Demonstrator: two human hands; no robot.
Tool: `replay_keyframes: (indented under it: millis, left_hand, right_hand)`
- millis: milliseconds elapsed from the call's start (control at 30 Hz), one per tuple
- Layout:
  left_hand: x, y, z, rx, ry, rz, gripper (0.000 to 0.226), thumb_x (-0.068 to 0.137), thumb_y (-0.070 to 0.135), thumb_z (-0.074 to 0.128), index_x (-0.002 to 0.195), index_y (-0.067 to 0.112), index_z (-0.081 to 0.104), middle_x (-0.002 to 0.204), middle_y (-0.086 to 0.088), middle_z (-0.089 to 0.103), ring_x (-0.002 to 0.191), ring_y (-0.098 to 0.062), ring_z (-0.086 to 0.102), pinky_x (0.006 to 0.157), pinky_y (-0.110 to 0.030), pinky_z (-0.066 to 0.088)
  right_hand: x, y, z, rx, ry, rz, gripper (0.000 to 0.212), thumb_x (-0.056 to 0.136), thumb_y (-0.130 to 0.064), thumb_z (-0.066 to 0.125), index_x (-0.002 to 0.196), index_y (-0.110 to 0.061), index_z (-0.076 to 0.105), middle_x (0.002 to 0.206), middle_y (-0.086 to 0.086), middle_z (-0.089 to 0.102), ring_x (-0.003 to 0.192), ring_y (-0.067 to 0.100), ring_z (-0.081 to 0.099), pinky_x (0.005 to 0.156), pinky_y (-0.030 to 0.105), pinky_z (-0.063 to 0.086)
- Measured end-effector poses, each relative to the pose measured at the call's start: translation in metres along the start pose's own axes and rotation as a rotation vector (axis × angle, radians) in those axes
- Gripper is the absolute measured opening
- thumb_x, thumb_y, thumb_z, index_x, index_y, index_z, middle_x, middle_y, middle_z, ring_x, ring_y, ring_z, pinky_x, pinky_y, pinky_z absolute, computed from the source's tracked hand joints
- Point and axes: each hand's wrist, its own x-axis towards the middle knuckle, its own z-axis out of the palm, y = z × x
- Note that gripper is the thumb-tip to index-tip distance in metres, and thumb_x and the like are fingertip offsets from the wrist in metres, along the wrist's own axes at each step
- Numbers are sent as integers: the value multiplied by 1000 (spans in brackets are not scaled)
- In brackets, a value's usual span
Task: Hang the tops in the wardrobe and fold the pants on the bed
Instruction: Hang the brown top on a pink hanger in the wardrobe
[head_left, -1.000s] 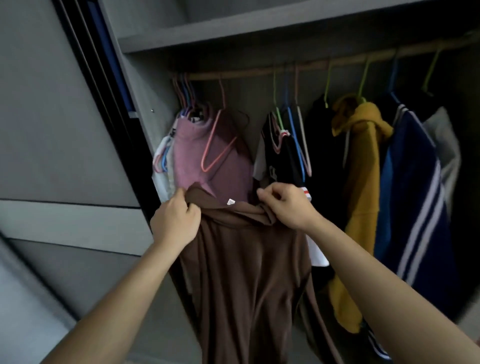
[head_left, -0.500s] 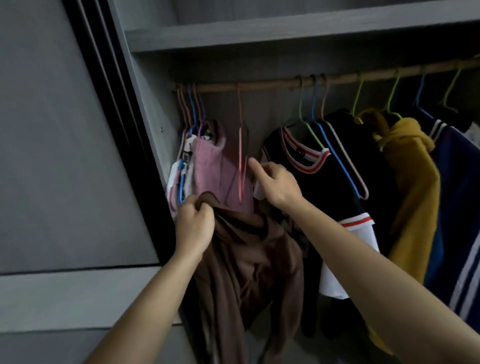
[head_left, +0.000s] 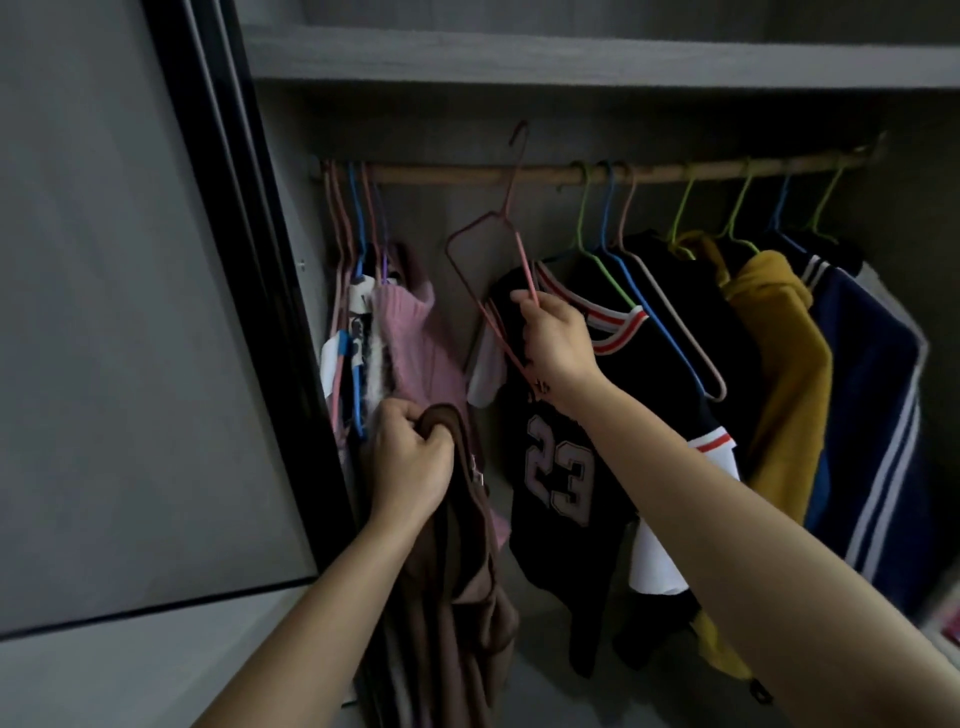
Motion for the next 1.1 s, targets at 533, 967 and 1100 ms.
replay_keyframes:
  millis: [533, 967, 1100]
  left_hand:
    - [-28, 17, 51, 370, -62, 159, 15, 74, 14, 57, 76, 24, 46, 81, 3, 59, 77, -26, 52, 66, -34, 37]
    - [-36, -27, 89, 406, -290, -100, 7, 70, 18, 50, 64, 13, 50, 60, -4, 57, 61, -30, 60, 57, -35, 50]
    - [-37, -38, 92, 557, -316, -92, 17, 69, 27, 59, 69, 12, 53, 65, 1, 60, 64, -26, 58, 60, -32, 45]
  right_hand:
    - [-85, 105, -154, -349, 63, -75, 25, 102, -31, 56, 101, -10, 70, 92, -5, 66, 119, 6, 47, 88, -2, 28]
    - [-129, 77, -210, -321, -252, 142, 23, 104, -22, 49, 113, -18, 70, 45, -20, 44, 42, -2, 43, 42, 9, 32]
    - [-138, 63, -229, -331, -269, 198, 26, 101, -17, 50, 108, -22, 75, 54, -4, 41, 47, 7, 35, 46, 18, 28]
